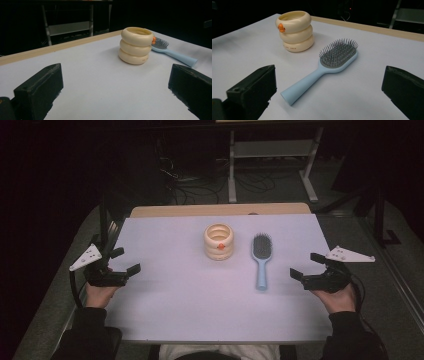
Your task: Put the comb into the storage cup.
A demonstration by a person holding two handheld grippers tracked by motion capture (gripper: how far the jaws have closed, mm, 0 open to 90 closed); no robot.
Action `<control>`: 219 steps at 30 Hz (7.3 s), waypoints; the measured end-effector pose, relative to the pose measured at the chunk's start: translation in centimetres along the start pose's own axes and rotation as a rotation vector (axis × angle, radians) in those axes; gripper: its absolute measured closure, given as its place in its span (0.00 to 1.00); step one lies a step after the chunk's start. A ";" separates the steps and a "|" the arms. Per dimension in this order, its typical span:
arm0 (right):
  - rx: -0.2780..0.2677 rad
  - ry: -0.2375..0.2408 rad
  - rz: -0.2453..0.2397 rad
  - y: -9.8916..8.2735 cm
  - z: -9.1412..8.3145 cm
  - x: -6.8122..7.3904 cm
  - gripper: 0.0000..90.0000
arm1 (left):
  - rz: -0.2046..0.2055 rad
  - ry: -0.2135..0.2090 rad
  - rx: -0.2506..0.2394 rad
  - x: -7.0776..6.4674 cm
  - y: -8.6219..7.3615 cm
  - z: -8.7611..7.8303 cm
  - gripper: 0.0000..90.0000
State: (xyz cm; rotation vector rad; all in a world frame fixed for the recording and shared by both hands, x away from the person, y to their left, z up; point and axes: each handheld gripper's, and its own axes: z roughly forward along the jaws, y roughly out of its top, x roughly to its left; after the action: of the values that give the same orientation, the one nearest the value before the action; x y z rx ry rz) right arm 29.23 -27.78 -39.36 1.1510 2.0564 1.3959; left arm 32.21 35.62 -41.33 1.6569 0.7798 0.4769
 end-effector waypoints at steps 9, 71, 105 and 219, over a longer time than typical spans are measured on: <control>-0.007 0.001 0.006 -0.1 -0.2 0.0 0.00 | 0.003 0.006 -0.008 -0.1 0.0 -0.1 0.00; 0.226 0.119 -0.175 6.8 6.5 3.2 0.00 | -0.023 0.006 -0.009 -0.4 -0.2 -0.4 0.00; 0.380 0.236 -0.179 5.6 11.9 3.2 0.21 | -0.025 0.004 -0.010 -0.4 -0.2 -0.3 0.00; 0.618 0.115 -0.071 0.0 9.0 -2.0 0.98 | -0.015 -0.013 0.022 -0.6 -0.3 0.1 0.00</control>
State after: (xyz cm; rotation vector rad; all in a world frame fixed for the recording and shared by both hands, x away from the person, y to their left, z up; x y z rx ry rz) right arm 36.74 -24.28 -43.41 1.2200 2.6847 0.8187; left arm 31.80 35.13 -41.61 1.6714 0.7903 0.4481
